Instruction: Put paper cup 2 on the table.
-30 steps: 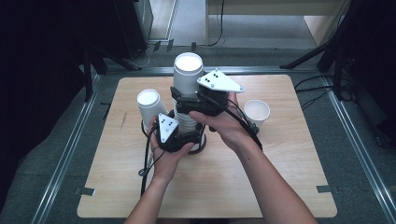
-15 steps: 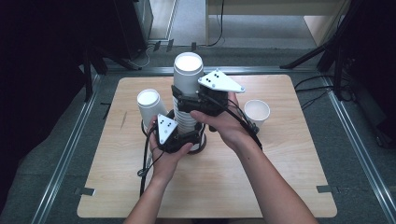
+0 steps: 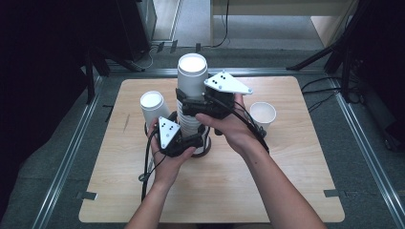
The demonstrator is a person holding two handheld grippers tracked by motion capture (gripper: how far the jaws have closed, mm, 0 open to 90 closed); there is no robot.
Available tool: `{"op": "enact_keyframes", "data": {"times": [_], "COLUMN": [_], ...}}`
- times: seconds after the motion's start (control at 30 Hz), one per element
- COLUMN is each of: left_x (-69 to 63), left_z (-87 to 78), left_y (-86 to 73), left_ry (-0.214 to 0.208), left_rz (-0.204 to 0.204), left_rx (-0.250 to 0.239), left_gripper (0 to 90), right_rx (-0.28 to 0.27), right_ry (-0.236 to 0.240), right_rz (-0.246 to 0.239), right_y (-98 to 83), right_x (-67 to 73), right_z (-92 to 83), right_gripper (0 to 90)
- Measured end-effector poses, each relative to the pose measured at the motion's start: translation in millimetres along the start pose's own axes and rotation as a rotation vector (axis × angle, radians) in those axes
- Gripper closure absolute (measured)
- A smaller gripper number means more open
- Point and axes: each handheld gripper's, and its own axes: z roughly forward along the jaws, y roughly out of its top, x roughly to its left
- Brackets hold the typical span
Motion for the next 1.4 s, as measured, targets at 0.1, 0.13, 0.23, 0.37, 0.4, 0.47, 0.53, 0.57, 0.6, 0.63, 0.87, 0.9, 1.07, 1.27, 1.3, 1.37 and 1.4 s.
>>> {"op": "enact_keyframes", "data": {"times": [0.1,0.13,0.23,0.37,0.4,0.47,0.53,0.57,0.6,0.63,0.87,0.9,1.07,1.27,1.3,1.37,1.4], "left_x": [1.5,1.7,1.2,-0.9,-1.1,-1.2,-0.8,-0.5,-0.4,-0.2,-1.1,-0.9,1.5,3.8,4.0,4.4,4.5], "left_z": [-2.4,-3.4,-5.8,-4.0,-3.4,-2.0,-1.2,-0.5,0.0,0.8,2.3,3.5,3.7,1.5,1.4,1.1,0.9], "left_y": [4.4,6.0,12.7,23.4,25.9,30.6,34.4,36.0,37.4,38.7,44.4,44.1,44.5,46.1,46.1,46.2,46.2], "left_ry": [-0.003,-0.009,-0.027,-0.03,-0.028,-0.025,-0.023,-0.025,-0.025,-0.031,-0.045,-0.047,-0.064,-0.08,-0.082,-0.085,-0.086], "left_rz": [0.008,0.01,0.021,0.032,0.031,0.032,0.036,0.04,0.041,0.044,0.048,0.049,0.032,0.028,0.029,0.029,0.028], "left_rx": [-0.009,-0.016,-0.031,-0.047,-0.049,-0.057,-0.057,-0.059,-0.058,-0.053,-0.058,-0.048,-0.057,-0.068,-0.068,-0.067,-0.066], "left_gripper": [2.8,2.7,2.7,2.7,2.7,2.7,2.7,2.7,2.7,2.6,2.1,2.1,4.5,6.4,6.6,7.1,7.3], "right_rx": [-0.018,-0.019,-0.017,-0.018,-0.017,-0.011,-0.008,-0.005,-0.003,-0.001,0.004,0.004,0.005,0.006,0.007,0.016,0.031], "right_ry": [0.005,0.004,0.013,0.008,0.014,0.019,0.024,0.027,0.027,0.03,0.043,0.044,0.057,0.07,0.073,0.075,0.074], "right_rz": [0.002,0.005,0.001,-0.014,-0.012,-0.003,-0.004,-0.006,-0.009,-0.009,-0.001,0.002,0.006,0.013,0.021,0.039,0.043], "right_y": [1.2,1.9,2.6,3.2,3.5,3.7,3.8,4.1,4.5,4.8,4.7,4.7,4.2,3.2,3.0,1.9,0.6], "right_x": [-2.4,-2.8,-2.9,-1.0,-1.8,-2.8,-3.4,-3.5,-3.8,-4.0,-5.9,-5.8,-6.5,-8.5,-8.8,-9.4,-9.4], "right_z": [-2.9,-3.8,-4.8,-4.7,-4.6,-4.8,-5.0,-5.3,-5.6,-5.8,-5.5,-5.5,-5.5,-5.1,-4.7,-3.4,-1.9], "right_gripper": [7.0,7.2,12.7,14.0,13.7,13.4,13.6,13.7,13.8,13.9,14.1,14.1,14.3,13.8,13.5,10.8,9.4]}}
